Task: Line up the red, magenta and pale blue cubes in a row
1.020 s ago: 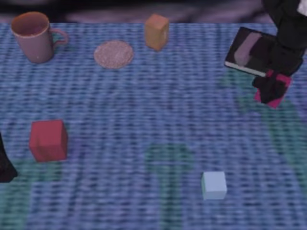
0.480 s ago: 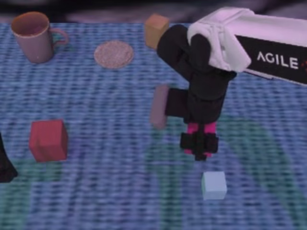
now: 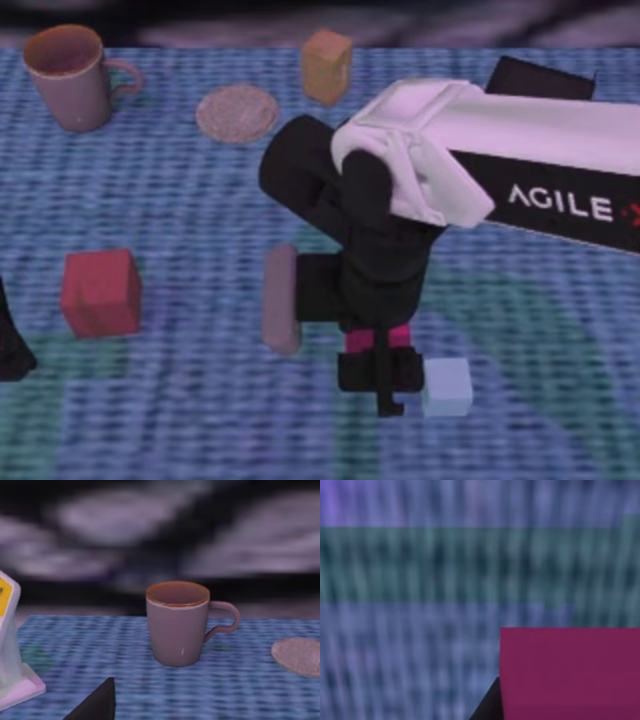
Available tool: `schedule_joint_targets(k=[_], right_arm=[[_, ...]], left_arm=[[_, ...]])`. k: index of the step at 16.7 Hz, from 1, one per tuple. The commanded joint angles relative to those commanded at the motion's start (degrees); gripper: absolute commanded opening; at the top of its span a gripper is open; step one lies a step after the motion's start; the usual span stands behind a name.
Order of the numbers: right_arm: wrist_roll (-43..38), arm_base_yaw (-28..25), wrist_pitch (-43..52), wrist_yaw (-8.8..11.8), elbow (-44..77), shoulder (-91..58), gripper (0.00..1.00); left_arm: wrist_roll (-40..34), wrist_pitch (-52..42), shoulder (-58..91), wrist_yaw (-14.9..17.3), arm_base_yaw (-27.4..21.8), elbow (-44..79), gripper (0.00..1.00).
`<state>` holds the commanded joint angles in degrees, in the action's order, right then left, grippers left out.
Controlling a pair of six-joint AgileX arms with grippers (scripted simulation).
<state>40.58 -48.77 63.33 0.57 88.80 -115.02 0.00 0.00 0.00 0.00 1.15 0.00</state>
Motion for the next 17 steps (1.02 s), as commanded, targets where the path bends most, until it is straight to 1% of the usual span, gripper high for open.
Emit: schedule_joint_targets(k=[2, 4, 9, 14, 17], right_arm=[[-0.1, 0.1, 0.0, 0.1, 0.0, -0.3, 0.0], [0.0, 0.0, -2.2, 0.0, -1.6, -0.9, 0.0], [-0.3, 0.0, -13.0, 0.0, -8.4, -4.2, 0.0], [-0.2, -0.1, -14.4, 0.0, -9.5, -4.9, 0.0], [-0.2, -0.1, -14.4, 0.0, -9.5, -4.9, 0.23]], left_arm=[[0.0, 0.0, 0.0, 0.0, 0.0, 0.0, 1.0], [0.0, 0.0, 0.0, 0.0, 0.0, 0.0, 1.0], [0.0, 0.0, 0.0, 0.0, 0.0, 0.0, 1.0], [0.0, 0.0, 0.0, 0.0, 0.0, 0.0, 1.0], [0.0, 0.0, 0.0, 0.0, 0.0, 0.0, 1.0]])
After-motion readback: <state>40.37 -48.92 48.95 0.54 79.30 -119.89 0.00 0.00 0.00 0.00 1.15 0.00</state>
